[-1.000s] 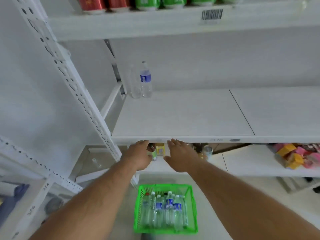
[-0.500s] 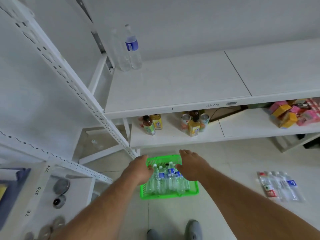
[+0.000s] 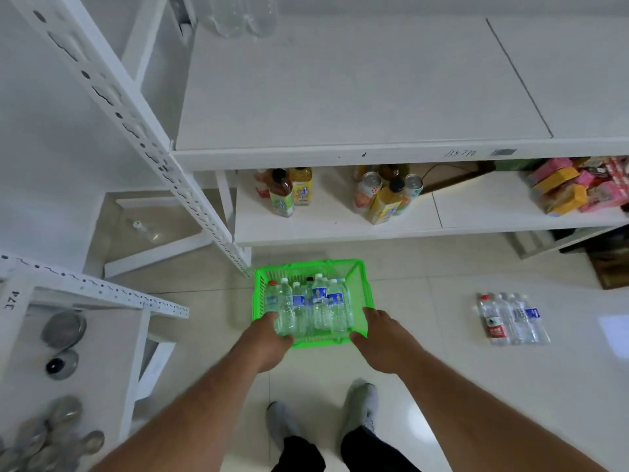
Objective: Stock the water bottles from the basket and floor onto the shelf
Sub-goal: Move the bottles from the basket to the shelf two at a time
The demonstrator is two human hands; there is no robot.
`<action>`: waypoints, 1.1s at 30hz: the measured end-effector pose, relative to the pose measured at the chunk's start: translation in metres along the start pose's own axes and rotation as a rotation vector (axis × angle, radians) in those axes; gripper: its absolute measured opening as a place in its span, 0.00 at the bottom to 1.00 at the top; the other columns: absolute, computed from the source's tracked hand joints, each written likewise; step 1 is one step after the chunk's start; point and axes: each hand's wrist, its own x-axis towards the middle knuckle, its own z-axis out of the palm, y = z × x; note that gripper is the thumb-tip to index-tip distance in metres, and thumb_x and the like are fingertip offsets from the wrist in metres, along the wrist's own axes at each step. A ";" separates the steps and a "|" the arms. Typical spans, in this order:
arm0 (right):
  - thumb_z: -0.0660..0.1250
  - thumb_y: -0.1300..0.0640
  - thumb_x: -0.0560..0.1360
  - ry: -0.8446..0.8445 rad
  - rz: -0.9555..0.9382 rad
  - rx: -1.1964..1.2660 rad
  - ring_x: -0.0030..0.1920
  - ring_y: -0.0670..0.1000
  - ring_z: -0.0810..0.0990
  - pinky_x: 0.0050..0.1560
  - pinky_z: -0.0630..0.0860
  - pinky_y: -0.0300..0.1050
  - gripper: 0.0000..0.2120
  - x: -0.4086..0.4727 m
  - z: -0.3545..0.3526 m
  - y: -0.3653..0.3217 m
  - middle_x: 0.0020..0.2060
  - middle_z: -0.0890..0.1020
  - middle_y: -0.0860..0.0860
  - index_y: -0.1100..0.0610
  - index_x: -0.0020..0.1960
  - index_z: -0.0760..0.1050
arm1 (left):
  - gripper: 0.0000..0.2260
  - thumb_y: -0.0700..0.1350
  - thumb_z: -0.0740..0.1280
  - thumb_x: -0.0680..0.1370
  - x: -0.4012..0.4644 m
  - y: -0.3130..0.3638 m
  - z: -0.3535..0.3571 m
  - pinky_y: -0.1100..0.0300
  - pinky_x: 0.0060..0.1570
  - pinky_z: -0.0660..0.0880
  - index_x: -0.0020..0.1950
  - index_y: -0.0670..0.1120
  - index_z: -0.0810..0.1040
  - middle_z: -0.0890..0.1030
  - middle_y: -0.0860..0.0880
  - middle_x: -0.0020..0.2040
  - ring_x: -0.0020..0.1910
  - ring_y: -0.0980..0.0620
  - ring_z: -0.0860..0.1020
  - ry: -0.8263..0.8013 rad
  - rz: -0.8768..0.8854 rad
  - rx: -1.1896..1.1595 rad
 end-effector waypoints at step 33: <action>0.69 0.44 0.75 -0.112 0.364 0.797 0.38 0.55 0.73 0.39 0.69 0.46 0.31 0.432 0.182 0.117 0.42 0.75 0.57 0.62 0.70 0.67 | 0.35 0.57 0.74 0.72 0.390 -0.027 0.227 0.53 0.63 0.72 0.73 0.44 0.67 0.74 0.42 0.70 0.65 0.45 0.75 0.032 -0.194 -0.284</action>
